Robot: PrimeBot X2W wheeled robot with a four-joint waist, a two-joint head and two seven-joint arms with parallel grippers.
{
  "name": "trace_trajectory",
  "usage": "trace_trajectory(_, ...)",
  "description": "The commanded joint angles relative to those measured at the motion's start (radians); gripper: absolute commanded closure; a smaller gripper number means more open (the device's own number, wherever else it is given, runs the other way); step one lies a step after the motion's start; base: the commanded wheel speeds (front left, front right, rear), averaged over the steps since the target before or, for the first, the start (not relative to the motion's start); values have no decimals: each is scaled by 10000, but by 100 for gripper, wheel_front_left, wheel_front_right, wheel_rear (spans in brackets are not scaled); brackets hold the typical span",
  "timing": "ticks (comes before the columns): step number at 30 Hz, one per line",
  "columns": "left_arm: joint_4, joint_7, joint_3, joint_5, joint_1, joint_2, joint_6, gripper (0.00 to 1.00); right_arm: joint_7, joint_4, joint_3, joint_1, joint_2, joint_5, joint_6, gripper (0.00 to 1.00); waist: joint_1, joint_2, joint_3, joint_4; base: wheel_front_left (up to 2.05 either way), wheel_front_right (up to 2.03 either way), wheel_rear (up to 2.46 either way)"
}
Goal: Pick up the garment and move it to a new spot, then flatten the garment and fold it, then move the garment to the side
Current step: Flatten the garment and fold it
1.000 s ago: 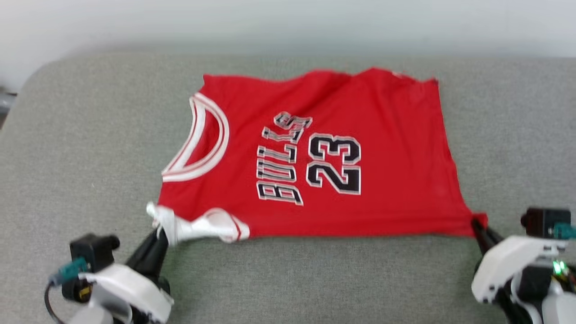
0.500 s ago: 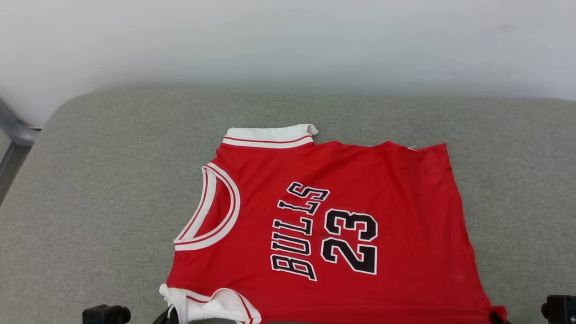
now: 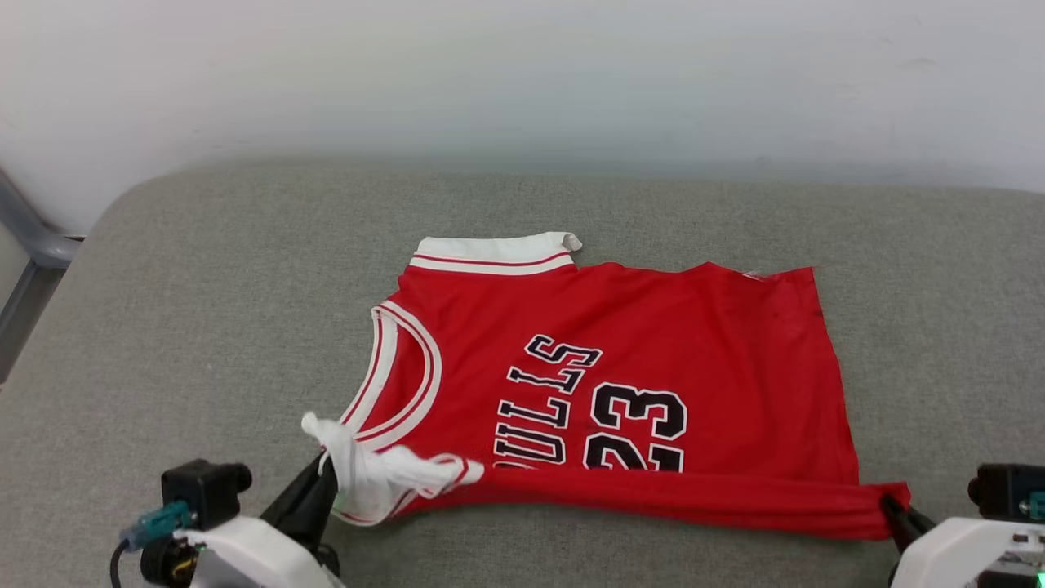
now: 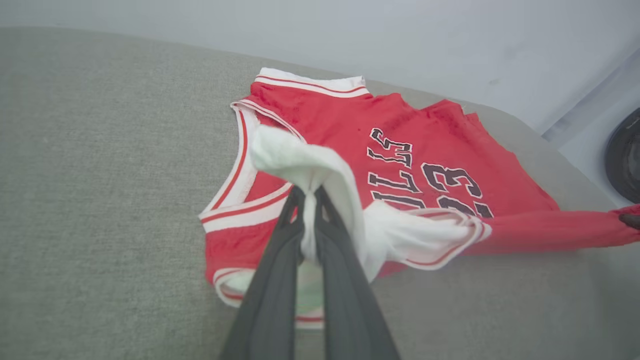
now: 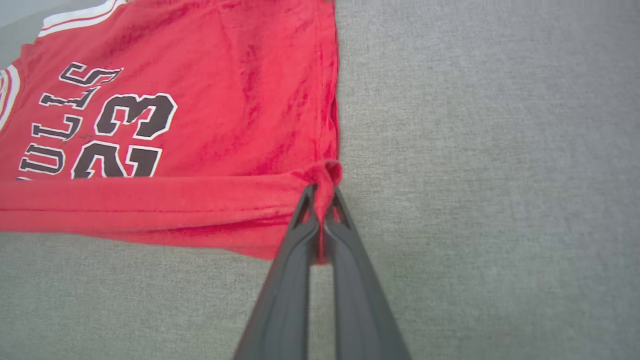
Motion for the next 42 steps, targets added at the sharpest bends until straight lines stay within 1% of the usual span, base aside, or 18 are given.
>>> trace_trajectory(1, 104, -154, 82, 55, -313, -57, -29, 100, -30, 70, 34, -229, -39, -162, -20, 100, 0, 0, 103, -50, 0, 0, 0)
trace_trajectory(5, 696, -375, 78, 178, -1169, -330, -180, 100, -144, 477, 328, -1066, -35, -599, -20, 100, 0, 0, 403, -193, 0, 0, 0)
trace_trajectory(9, 1276, -539, 50, 311, -2060, -513, -354, 100, -212, 852, 565, -1923, -34, -777, -19, 100, 0, 0, 924, -246, 0, 0, 0)
trace_trajectory(11, 1561, -621, -54, 357, -2453, -614, -539, 100, -235, 1086, 636, -2271, -33, -900, -19, 100, 0, 0, 1239, -239, 0, 0, 0)
trace_trajectory(14, 2132, -714, -228, 385, -3014, -718, -708, 100, -339, 1490, 709, -2799, -32, -1069, -19, 100, 0, 0, 1663, -237, 0, 0, 0)
trace_trajectory(17, 2779, -672, -507, 271, -3481, -864, -860, 100, -407, 1990, 807, -3191, -31, -1243, -19, 100, 0, 0, 1990, -249, 0, 0, 0)
trace_trajectory(22, 3776, -268, -1120, -111, -3929, -986, -933, 100, -577, 3082, 1030, -3476, -28, -1328, -19, 100, 0, 0, 2191, -268, 0, 0, 0)
trace_trajectory(24, 3934, -150, -1449, -306, -4035, -1002, -940, 100, -750, 3454, 1056, -3549, -23, -1324, -19, 100, 0, 0, 2194, -290, 0, 0, 0)
trace_trajectory(25, 3980, -95, -1617, -427, -4056, -974, -941, 100, -843, 3614, 1073, -3585, -23, -1297, -19, 84, 0, 0, 2183, -295, 0, 0, 0)
trace_trajectory(26, 4006, -78, -1738, -549, -4078, -938, -943, 100, -941, 3732, 1104, -3630, -21, -1207, -19, 61, 0, 0, 2163, -295, 0, 0, 0)
trace_trajectory(27, 4024, -100, -1869, -675, -4104, -904, -945, 86, -969, 3854, 1130, -3642, -18, -1130, -17, 3, 0, 0, 2132, -297, 0, 0, 0)
trace_trajectory(28, 4056, -192, -1933, -772, -4140, -865, -944, 60, -1008, 3947, 1182, -3614, -16, -1101, -17, 0, 0, 0, 2076, -296, 0, 0, 0)
trace_trajectory(29, 4114, -297, -1943, -826, -4176, -803, -945, 42, -1239, 3908, 1223, -3583, -55, -1046, -16, 0, 0, 0, 2024, -294, 0, 0, 0)
trace_trajectory(30, 4189, -399, -1933, -900, -4200, -772, -945, 2, -1437, 3874, 1218, -3569, -94, -1002, -17, 0, 0, 0, 1969, -296, 0, 0, 0)
trace_trajectory(31, 4256, -498, -1913, -949, -4205, -769, -946, 0, -1642, 3848, 1228, -3520, -109, -945, -17, 0, 0, 0, 1902, -296, 0, 0, 0)
trace_trajectory(35, 4588, -827, -1692, -958, -4194, -675, -938, 0, -2759, 3448, 1303, -3322, -136, -679, -16, 0, 0, 0, 1591, -293, 0, 0, 0)
trace_trajectory(39, 4553, -986, -1552, -807, -4083, -485, -780, 0, -3582, 3018, 1352, -2983, -104, -608, -16, 0, 0, 0, 1274, -302, 0, 0, 0)
trace_trajectory(42, 4407, -852, -1580, -695, -3916, -231, -575, 0, -4004, 2569, 1442, -2766, -70, -623, -16, 0, 0, 0, 1065, -359, 0, 0, 0)
